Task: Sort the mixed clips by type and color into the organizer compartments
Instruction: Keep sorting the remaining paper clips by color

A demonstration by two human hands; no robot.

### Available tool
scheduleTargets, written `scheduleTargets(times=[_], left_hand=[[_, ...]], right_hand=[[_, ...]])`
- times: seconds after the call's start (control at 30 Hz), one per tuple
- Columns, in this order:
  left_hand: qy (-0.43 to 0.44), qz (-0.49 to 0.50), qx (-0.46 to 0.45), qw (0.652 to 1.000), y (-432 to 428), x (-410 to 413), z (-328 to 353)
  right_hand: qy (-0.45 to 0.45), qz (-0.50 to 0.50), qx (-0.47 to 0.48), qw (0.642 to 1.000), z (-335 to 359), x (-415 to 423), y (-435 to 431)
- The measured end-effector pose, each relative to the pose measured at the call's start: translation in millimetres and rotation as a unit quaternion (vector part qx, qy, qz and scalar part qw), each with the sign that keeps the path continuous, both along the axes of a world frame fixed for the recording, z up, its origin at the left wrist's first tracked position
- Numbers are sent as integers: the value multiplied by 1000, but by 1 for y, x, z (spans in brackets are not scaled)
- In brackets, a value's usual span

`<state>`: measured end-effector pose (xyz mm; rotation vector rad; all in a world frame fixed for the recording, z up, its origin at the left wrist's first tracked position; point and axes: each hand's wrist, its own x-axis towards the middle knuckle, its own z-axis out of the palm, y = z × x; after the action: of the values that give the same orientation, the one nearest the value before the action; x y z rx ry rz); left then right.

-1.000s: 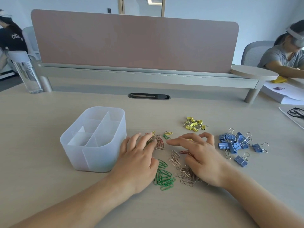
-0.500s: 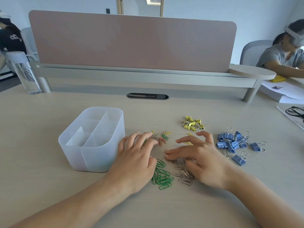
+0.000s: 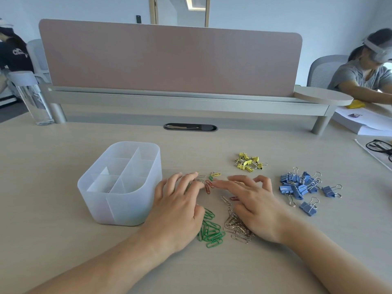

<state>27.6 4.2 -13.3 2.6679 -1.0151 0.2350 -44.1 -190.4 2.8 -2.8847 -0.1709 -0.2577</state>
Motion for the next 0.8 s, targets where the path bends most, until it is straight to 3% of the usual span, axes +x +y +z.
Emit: scheduleTargets(times=[0.17, 0.27, 0.47, 0.6, 0.7, 0.8], left_hand=[[6, -7, 27, 1000, 2, 0, 1], [5, -10, 40, 999, 2, -2, 1], [9, -12, 44, 999, 4, -3, 1], [14, -29, 27, 999, 2, -2, 0], [19, -18, 32, 999, 1, 1, -2], [19, -19, 53, 998, 1, 2, -4]], right_hand=[[-73, -7, 53, 996, 3, 1, -9], [-52, 24, 56, 997, 3, -2, -13], [-29, 46, 200, 978, 10, -11, -13], [-65, -3, 112, 992, 7, -5, -6], [13, 0, 2, 1000, 5, -1, 1], [53, 5, -26, 998, 5, -1, 3]])
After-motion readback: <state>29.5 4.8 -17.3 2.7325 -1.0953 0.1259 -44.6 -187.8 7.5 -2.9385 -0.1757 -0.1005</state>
